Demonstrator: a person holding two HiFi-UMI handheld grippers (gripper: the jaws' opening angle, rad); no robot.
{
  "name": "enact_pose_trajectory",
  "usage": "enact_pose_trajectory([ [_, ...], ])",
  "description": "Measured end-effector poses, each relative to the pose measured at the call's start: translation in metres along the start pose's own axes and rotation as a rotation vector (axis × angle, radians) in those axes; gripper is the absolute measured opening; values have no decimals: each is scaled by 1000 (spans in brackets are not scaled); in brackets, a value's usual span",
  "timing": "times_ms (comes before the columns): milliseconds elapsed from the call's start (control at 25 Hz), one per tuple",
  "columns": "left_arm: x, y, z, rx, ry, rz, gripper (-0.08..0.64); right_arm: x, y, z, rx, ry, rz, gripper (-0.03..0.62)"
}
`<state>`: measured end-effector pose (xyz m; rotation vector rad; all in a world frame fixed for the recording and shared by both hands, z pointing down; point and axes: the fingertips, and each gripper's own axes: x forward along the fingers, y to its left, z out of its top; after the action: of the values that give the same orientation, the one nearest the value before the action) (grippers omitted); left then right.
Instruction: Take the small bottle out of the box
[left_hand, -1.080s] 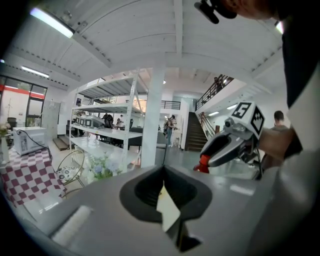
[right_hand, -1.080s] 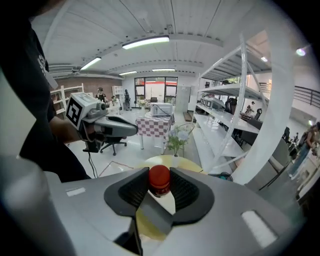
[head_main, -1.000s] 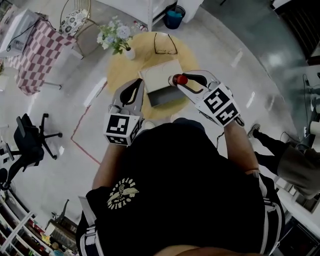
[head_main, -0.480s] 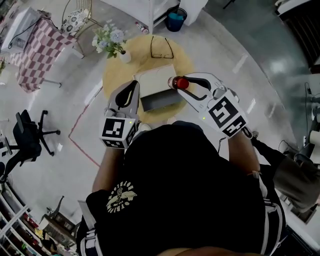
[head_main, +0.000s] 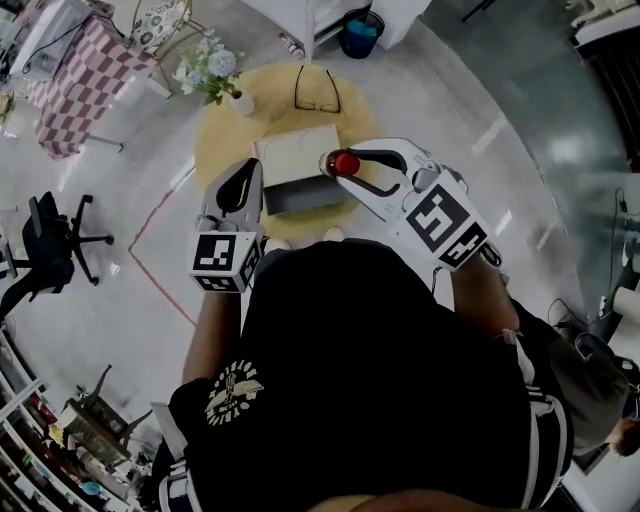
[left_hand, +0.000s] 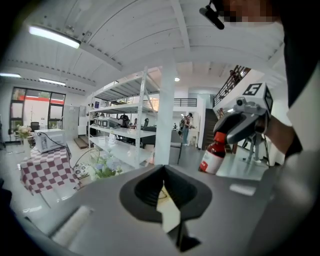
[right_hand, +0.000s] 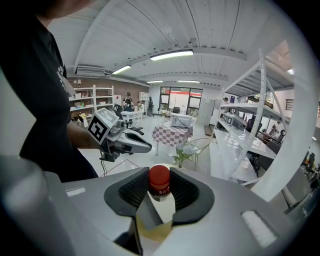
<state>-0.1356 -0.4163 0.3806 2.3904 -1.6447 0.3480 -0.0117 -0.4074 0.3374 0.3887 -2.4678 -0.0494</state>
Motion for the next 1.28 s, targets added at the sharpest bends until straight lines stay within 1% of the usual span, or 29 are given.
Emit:
enact_pose_trajectory([
  [160, -9, -5, -8, -9, 12, 64, 0, -3, 5, -7, -23, -22, 44, 140],
  [320, -21, -11, -15, -24, 29, 129, 0, -3, 6, -24, -30, -26, 79, 140],
  [520, -49, -10, -40, -48, 95, 199, 0, 28, 19, -61, -10, 22, 136, 140],
  [640, -69, -2, -49, -60, 117, 251, 0, 53, 29, -84, 13, 61, 162, 140],
  [760, -83, 8, -54, -74, 120, 289, 0, 81, 35, -104, 27, 96, 173, 140],
  [880, -92, 8, -65, -101, 142, 291, 0, 102, 46, -129, 24, 126, 176, 140],
  [1000, -90, 9, -66, -97, 150, 270, 0, 120, 49, -148, 31, 162, 145, 140],
  [1080, -85, 13, -62, -92, 141, 248, 0, 134, 50, -162, 64, 185, 124, 138],
  [1280, -72, 35, -55, -78, 118, 203, 0, 173, 50, -208, 185, 229, 61, 139],
])
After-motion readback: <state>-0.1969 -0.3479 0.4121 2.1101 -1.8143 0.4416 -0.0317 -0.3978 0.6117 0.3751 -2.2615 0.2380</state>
